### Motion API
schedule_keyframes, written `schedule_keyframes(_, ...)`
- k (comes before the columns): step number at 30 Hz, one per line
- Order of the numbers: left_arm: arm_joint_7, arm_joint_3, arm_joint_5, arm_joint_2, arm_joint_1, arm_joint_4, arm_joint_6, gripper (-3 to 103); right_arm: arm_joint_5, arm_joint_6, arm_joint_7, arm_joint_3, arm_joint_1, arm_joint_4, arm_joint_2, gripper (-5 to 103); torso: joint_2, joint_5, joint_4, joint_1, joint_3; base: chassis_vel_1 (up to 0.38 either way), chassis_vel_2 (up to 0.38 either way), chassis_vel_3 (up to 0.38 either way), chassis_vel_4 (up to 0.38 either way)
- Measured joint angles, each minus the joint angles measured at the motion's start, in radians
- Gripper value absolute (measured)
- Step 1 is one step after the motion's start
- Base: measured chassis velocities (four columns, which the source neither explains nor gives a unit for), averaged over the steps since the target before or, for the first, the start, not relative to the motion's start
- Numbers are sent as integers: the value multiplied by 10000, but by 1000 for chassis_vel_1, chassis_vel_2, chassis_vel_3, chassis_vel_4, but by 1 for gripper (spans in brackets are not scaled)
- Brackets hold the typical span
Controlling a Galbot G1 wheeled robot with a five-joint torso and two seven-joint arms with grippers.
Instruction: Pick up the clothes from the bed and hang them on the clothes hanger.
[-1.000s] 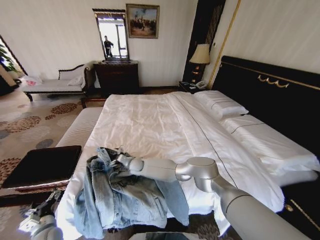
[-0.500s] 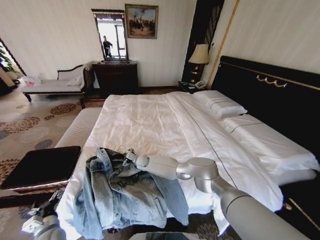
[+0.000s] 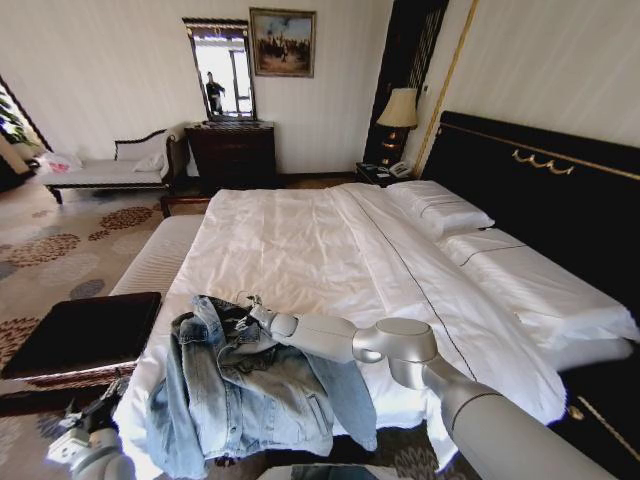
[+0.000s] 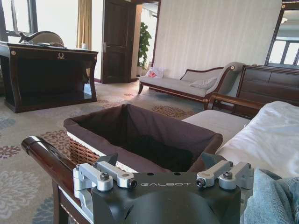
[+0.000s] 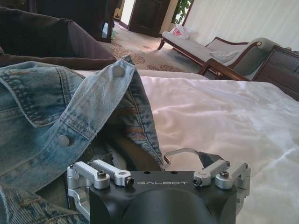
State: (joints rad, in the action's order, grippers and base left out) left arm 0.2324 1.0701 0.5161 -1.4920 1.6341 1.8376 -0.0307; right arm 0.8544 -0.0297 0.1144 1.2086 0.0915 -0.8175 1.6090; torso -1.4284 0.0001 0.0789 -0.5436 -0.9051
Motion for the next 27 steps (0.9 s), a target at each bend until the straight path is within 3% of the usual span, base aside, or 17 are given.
schedule_keyframes(27, 3, 25, 66, 128, -93, -209, 11, 100, -113, -139, 428, 325, 216, 21, -8, 100, -1, 0, 0, -1, 0, -7, 12, 5, -12)
